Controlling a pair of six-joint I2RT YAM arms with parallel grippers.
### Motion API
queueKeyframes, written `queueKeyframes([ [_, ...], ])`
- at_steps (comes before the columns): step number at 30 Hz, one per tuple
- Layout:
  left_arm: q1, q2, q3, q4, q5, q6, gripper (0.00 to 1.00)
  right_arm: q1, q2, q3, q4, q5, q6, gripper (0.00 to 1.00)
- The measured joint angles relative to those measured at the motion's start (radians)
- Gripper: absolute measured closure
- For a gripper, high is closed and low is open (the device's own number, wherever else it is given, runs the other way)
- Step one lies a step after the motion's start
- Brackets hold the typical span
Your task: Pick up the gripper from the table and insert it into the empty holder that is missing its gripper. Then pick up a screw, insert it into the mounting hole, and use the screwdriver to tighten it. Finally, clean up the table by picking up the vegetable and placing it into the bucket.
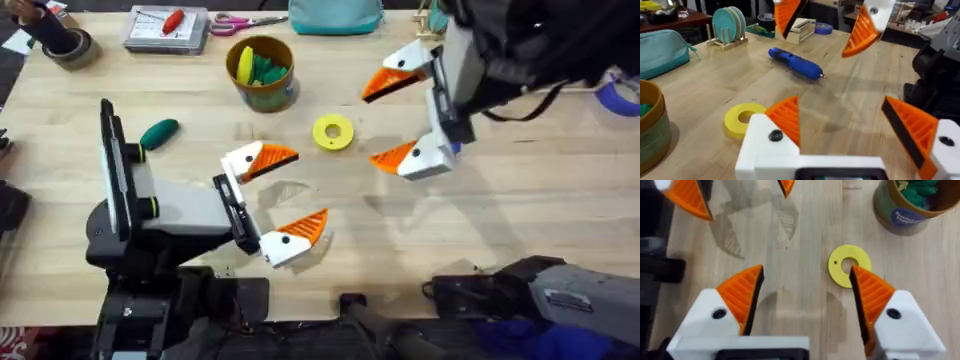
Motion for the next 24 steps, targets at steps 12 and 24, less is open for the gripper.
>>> queueKeyframes([
  [12,0.000,0.000,0.000,0.000,0.000,0.000,0.015,-0.003,0.000,-0.142,0.087,-0.125,-0.033,0.005],
  [24,0.000,0.000,0.000,0.000,0.000,0.000,0.015,-0.003,0.000,-0.142,0.087,-0.144,-0.036,0.005],
])
